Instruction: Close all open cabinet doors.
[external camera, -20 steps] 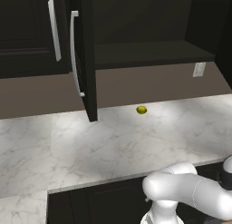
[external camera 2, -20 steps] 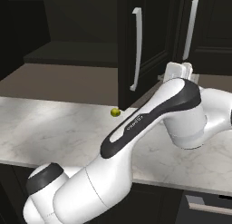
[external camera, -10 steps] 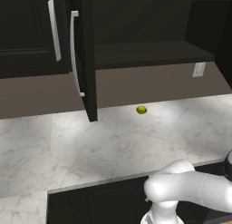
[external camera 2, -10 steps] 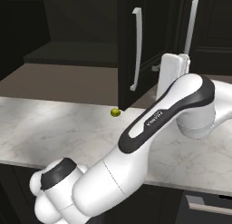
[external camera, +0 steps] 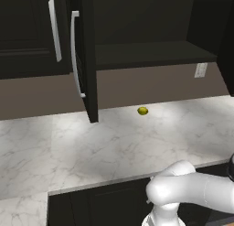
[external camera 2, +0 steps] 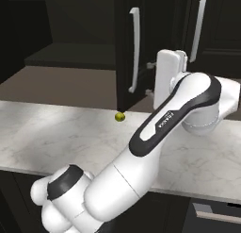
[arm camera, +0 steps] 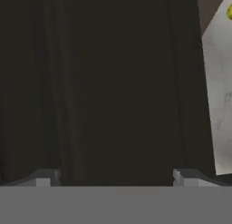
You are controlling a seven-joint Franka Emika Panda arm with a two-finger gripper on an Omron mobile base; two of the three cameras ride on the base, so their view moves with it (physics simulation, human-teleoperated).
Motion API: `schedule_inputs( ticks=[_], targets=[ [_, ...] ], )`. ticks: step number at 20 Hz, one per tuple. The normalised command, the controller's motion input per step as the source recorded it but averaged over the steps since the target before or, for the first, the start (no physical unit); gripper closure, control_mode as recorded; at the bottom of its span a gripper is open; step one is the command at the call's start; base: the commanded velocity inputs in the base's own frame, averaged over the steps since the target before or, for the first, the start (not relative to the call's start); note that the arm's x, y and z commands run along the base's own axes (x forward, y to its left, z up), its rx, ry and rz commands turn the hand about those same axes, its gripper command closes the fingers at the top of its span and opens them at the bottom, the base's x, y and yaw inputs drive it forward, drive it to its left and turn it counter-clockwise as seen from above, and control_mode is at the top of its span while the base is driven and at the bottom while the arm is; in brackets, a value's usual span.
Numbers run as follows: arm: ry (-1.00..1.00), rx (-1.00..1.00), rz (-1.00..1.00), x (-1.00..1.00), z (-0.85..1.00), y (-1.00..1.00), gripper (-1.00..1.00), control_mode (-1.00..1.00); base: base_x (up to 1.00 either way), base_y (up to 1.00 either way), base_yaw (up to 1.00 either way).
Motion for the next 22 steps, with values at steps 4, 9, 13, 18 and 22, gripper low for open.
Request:
schedule_inputs(
  ticks=[4, 9, 13, 18, 22],
  targets=[
    [-0.17, 0.00, 0.02, 0.00, 0.02, 0.56, -1.00, -1.00, 0.00, 0.00, 0.00],
    [-0.20, -0.02, 0.00, 0.02, 0.00, 0.65, -1.00, -1.00, 0.00, 0.00, 0.00],
    [-0.18, -0.04, -0.05, 0.16, 0.00, 0.70, -1.00, -1.00, 0.00, 0.00, 0.00],
    [-0.07, -0.11, -0.10, 0.36, -0.03, 0.73, -1.00, -1.00, 0.00, 0.00, 0.00],
    [-0.04, -0.12, -0.24, 0.61, -0.02, 0.46, -1.00, -1.00, 0.00, 0.00, 0.00]
  ],
)
